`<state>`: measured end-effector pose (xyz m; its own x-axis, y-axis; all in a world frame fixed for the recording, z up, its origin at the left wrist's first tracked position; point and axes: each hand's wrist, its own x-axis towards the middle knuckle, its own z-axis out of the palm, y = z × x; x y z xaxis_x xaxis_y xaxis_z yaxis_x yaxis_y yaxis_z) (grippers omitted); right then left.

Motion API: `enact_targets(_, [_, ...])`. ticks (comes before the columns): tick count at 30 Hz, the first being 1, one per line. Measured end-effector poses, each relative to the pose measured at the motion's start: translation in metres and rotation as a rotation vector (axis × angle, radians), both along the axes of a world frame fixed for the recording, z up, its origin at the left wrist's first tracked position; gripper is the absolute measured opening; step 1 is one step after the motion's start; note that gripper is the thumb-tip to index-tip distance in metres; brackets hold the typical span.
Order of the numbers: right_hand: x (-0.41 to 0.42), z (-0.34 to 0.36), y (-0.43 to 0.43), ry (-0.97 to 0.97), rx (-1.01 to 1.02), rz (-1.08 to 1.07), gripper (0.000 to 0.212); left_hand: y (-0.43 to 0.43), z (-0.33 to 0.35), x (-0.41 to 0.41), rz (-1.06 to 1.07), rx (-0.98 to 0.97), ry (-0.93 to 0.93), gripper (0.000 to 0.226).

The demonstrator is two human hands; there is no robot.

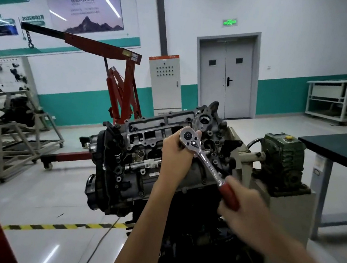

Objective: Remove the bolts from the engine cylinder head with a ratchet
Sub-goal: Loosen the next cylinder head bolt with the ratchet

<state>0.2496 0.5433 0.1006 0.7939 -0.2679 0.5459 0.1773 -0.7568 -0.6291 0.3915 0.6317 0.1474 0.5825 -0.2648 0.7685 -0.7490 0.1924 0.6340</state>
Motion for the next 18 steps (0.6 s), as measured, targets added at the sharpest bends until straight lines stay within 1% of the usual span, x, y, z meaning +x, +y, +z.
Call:
enact_targets(1, [0.003, -0.012, 0.022, -0.040, 0.124, -0.017, 0.038, -0.001, 0.000, -0.001, 0.002, -0.009, 0.002, 0.045])
enact_targets(3, [0.016, -0.027, 0.063, -0.050, 0.338, 0.010, 0.032, -0.002, 0.000, 0.000, -0.003, -0.017, 0.003, 0.046])
enact_targets(5, [0.028, -0.035, 0.081, -0.039, 0.433, 0.078, 0.023, -0.002, -0.001, 0.001, -0.021, -0.017, 0.005, 0.049])
enact_targets(6, [0.028, -0.034, 0.077, -0.022, 0.419, 0.083, 0.021, -0.001, -0.001, 0.002, -0.029, -0.012, 0.006, 0.049])
enact_targets(8, [0.017, -0.025, 0.047, 0.044, 0.269, 0.073, 0.026, 0.000, 0.001, 0.003, -0.035, 0.011, 0.006, 0.049])
enact_targets(12, [-0.004, 0.018, -0.038, 0.200, -0.161, 0.091, 0.033, -0.004, 0.008, 0.007, -0.038, 0.103, 0.007, 0.053])
enact_targets(14, [-0.002, 0.043, -0.062, 0.178, -0.347, 0.046, 0.033, -0.005, 0.008, 0.007, -0.032, 0.101, 0.020, 0.051])
enact_targets(15, [0.001, 0.047, -0.067, 0.145, -0.393, 0.034, 0.032, -0.005, 0.007, 0.007, -0.025, 0.087, 0.025, 0.049])
enact_targets(16, [0.003, 0.046, -0.067, 0.129, -0.395, 0.022, 0.029, -0.005, 0.006, 0.006, -0.021, 0.070, 0.027, 0.048])
enact_targets(18, [0.003, 0.028, -0.054, 0.106, -0.289, -0.018, 0.022, -0.005, 0.003, 0.005, -0.021, 0.040, 0.028, 0.050])
